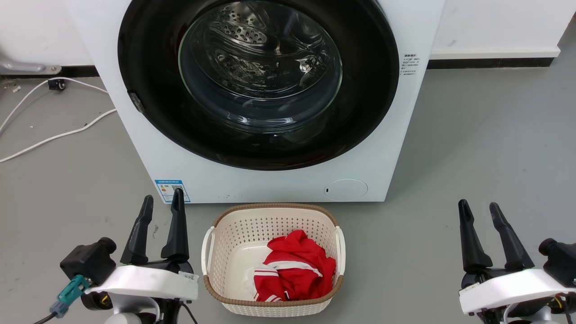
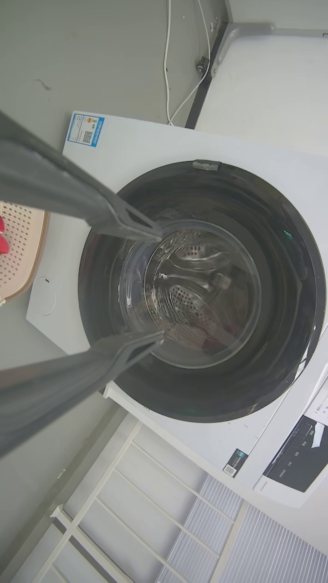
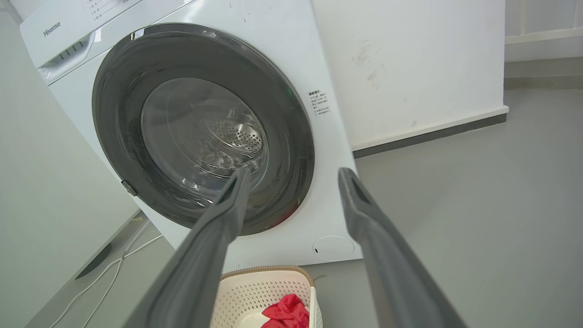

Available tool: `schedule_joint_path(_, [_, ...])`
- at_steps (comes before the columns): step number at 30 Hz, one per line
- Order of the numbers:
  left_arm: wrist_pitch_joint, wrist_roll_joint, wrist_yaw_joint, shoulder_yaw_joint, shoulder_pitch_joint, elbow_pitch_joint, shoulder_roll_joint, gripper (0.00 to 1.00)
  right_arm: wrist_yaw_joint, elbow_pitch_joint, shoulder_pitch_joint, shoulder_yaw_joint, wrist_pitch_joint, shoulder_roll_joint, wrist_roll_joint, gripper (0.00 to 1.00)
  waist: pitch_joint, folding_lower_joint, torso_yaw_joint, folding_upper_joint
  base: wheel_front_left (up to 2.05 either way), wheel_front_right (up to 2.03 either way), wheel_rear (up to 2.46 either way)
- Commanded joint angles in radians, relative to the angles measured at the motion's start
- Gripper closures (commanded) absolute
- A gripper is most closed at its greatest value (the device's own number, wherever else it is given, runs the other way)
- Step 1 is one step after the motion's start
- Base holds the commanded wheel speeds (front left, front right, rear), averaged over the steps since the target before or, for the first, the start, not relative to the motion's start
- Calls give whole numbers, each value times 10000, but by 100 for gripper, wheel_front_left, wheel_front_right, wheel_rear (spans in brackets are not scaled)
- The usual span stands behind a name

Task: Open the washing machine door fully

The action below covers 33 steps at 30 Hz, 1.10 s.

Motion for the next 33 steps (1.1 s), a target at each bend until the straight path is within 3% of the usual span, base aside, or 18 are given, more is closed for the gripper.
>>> schedule_joint_path(1, [-73, 227, 17, -20, -11, -99, 4, 0, 20, -160, -33, -19, 15, 7, -207, 0, 1, 0, 4, 0, 0, 0, 0])
schedule_joint_path(33, [-738, 3145, 309, -244, 96, 35, -16, 0, 12, -594, 277, 23, -44, 34, -2972, 0, -7, 0, -13, 0, 0, 0, 0])
